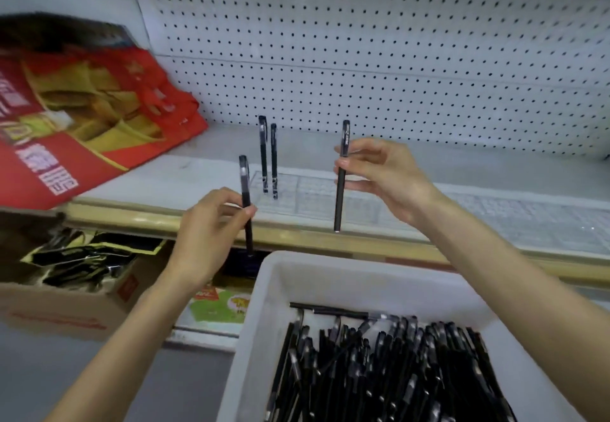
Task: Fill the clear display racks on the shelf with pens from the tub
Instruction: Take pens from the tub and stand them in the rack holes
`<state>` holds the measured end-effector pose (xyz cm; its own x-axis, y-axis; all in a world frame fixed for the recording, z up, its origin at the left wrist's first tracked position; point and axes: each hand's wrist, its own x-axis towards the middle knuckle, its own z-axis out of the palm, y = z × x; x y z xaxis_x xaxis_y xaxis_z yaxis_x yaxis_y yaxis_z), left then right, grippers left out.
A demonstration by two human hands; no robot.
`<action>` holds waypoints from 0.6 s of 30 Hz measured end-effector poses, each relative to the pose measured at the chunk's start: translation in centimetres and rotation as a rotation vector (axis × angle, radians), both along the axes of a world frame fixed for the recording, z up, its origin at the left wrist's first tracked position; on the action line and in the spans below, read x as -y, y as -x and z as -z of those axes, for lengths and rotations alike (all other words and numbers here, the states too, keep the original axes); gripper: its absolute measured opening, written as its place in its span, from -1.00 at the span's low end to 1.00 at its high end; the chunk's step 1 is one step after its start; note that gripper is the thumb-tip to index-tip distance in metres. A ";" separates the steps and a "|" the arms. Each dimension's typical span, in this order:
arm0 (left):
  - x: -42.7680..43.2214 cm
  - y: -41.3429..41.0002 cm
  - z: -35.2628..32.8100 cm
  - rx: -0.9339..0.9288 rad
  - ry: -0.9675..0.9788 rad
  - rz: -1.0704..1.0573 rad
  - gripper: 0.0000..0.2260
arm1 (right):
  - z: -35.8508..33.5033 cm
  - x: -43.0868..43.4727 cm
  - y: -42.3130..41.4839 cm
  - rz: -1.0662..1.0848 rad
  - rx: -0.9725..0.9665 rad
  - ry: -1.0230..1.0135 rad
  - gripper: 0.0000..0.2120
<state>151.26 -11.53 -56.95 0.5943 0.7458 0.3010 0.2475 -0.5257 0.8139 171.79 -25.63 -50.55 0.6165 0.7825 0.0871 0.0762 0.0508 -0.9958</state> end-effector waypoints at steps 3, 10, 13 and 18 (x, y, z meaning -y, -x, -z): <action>-1.0 -0.7 0.0 -0.046 -0.138 0.048 -0.94 | -1.1 -3.8 -0.9 0.056 0.097 -0.045 -0.86; -1.5 -2.7 0.5 -0.091 -0.121 0.113 -0.88 | -0.3 -9.3 -2.0 0.131 0.215 -0.087 -0.82; -1.5 -3.3 0.9 -0.058 -0.068 0.142 -0.87 | 0.7 -10.3 -2.0 0.126 0.255 -0.102 -0.81; -2.1 -3.5 1.3 -0.067 -0.061 0.179 -0.88 | 1.9 -11.4 -2.0 0.093 0.317 -0.078 -0.81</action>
<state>154.74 -9.45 -58.24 0.7361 0.6079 0.2977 0.1978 -0.6137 0.7643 173.76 -14.22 -52.43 0.6177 0.7076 0.3430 0.3893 0.1038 -0.9152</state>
